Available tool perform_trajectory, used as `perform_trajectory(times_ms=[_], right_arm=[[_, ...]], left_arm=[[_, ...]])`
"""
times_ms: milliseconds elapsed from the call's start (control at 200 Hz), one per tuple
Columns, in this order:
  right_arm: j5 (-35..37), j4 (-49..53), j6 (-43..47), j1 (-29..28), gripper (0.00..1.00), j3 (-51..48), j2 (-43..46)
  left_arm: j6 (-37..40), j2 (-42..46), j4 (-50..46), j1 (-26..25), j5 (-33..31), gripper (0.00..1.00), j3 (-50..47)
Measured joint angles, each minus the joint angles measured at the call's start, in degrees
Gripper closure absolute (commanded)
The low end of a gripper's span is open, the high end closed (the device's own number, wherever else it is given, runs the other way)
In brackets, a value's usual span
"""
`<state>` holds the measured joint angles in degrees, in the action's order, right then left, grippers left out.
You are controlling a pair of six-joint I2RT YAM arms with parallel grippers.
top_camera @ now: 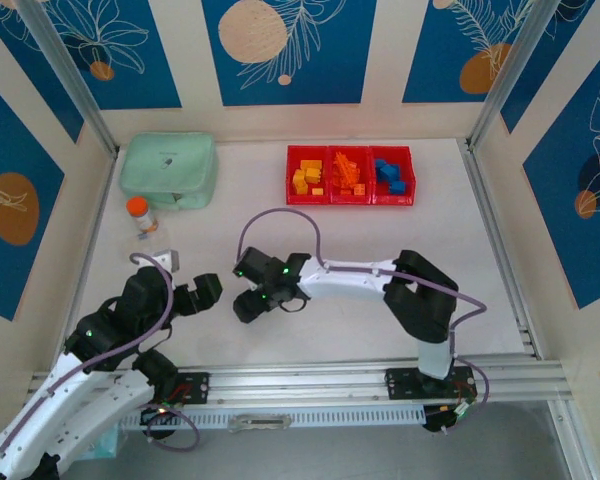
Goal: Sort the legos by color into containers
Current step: Pick up the lego from the bottom-center of the table, then place the lego in the container.
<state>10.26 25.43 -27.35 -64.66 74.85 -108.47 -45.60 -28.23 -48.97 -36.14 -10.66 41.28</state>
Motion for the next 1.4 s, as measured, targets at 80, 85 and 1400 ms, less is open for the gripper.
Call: perform_trajectory(times_ms=[80,85,1400], right_arm=[[0.4,-0.8,0.2,-0.9,0.36,0.4,-2.2],[0.4,-0.8,0.1,-1.0,0.36,0.4,-2.3],[14.1,5.2,0.2,52.9,0.72,12.7,3.4]], left_arm=[[-0.5,0.0,-0.1,0.0,-0.2,0.01,0.0],[-0.5,0.0,-0.1,0.0,-0.2,0.01,0.0],[5.3,-35.9,31.4,0.3,12.7,0.01,6.8]])
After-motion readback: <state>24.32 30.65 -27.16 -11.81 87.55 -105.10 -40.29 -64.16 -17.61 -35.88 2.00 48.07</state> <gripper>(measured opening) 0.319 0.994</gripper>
